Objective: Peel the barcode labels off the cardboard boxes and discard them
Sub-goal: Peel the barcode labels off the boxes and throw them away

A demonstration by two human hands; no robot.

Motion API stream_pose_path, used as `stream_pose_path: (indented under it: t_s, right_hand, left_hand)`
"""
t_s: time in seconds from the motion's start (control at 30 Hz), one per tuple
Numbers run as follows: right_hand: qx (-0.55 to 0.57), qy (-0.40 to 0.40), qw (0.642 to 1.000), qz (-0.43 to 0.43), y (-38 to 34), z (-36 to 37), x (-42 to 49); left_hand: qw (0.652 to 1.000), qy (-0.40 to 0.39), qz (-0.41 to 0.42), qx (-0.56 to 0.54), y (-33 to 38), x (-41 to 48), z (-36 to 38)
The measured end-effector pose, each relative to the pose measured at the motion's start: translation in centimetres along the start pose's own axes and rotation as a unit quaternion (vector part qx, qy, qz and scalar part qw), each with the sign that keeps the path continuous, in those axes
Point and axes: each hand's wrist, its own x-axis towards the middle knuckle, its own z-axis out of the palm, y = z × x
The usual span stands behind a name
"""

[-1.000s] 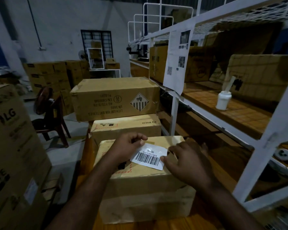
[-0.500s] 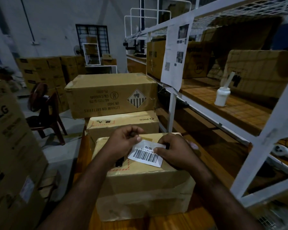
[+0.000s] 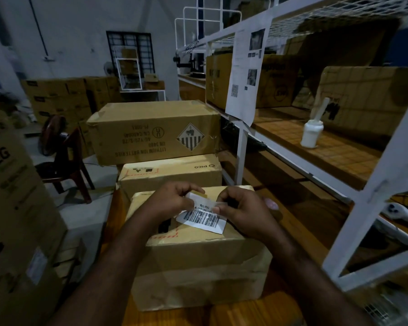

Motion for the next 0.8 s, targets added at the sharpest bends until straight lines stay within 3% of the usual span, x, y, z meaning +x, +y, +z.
stream_pose_path:
  t_s: [0.17,0.43,0.57,0.8]
  right_hand:
    - [0.066,0.028,0.997,0.018,-0.2,-0.1,-0.2]
    - [-0.105,-0.002,0.994,0.025,-0.7,0.1,0.5]
    - [-0.105,-0.036,0.994,0.004,-0.9,-0.2,0.3]
    - [-0.060,-0.024,0.998,-0.004,-1.1,-0.1,-0.4]
  left_hand:
    - [1.000,-0.002,0.002,0.002,-0.1,0.2,-0.1]
    - [0.999,0.007,0.042,-0.025,-0.2,-0.3,-0.3]
    - [0.998,0.015,0.037,-0.048,-0.3,-0.4,-0.4]
    - [1.000,-0.002,0.019,-0.019,-0.3,-0.2,-0.1]
